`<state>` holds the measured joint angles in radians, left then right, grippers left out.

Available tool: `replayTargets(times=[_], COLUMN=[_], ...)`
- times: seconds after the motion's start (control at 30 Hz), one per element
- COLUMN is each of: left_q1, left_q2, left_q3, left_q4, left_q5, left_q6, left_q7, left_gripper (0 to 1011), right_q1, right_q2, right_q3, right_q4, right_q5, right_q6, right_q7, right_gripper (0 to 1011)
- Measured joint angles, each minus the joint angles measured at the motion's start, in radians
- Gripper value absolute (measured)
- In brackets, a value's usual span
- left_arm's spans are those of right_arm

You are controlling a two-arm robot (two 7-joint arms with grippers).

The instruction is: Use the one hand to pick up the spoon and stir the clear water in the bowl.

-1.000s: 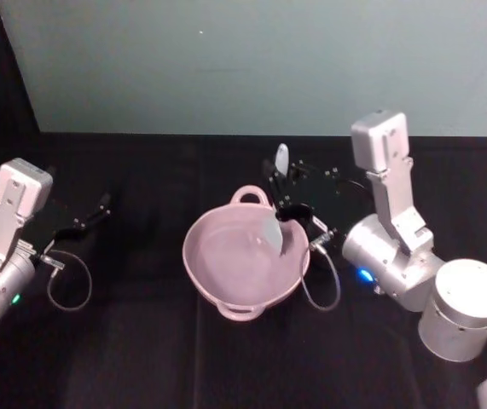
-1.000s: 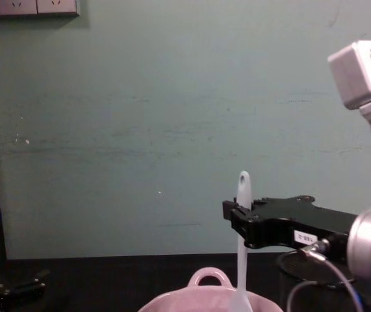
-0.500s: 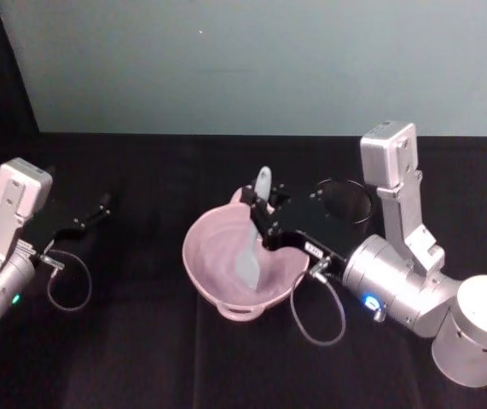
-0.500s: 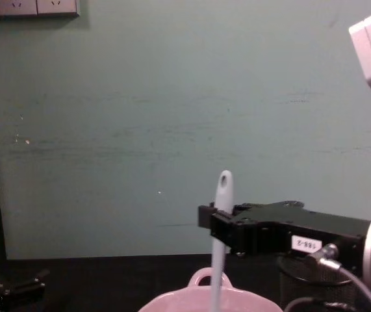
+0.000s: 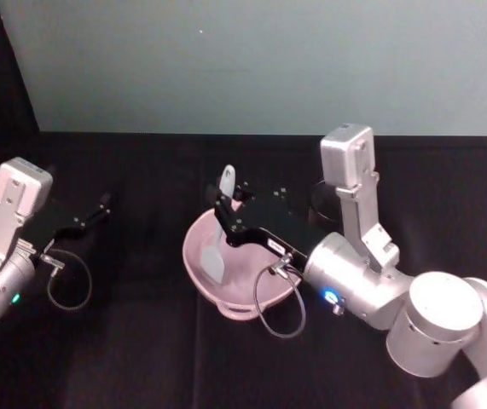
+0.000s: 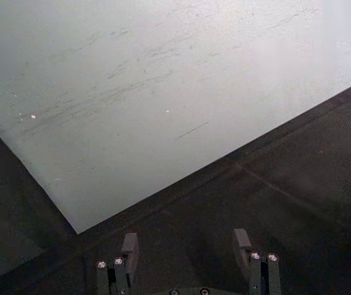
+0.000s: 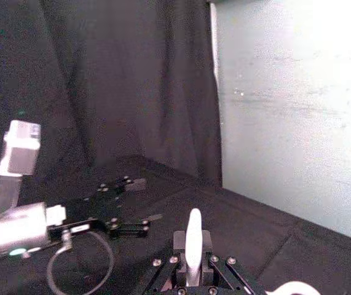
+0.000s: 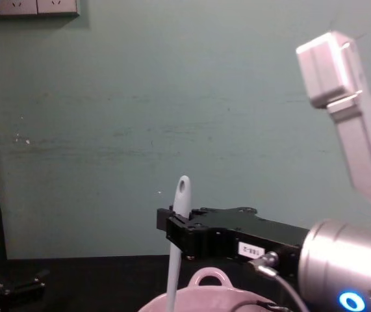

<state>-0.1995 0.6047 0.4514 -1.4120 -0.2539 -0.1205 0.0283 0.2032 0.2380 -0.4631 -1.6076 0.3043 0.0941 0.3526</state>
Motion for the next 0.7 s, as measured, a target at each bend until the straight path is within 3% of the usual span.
replayTargets(times=[0.2,0.37,0.7], left_q1=[0.0,0.0,0.0], left_q2=[0.0,0.0,0.0], left_q3=[0.0,0.0,0.0], left_q4=[0.0,0.0,0.0], left_q5=[0.0,0.0,0.0], left_q6=[0.0,0.0,0.0], left_q7=[0.0,0.0,0.0], left_gripper=[1011,1011,1011], right_q1=[0.035,0.063,0.071], right_q2=[-0.041,-0.078,-0.084], right_q3=[-0.006,0.011,0.056], right_q4=[0.076,0.132,0.153], right_q5=[-0.042,-0.09,-0.147], right_q6=[-0.062,-0.101,-0.107], right_q7=[-0.041,-0.092,-0.131], right_gripper=[127,127,127])
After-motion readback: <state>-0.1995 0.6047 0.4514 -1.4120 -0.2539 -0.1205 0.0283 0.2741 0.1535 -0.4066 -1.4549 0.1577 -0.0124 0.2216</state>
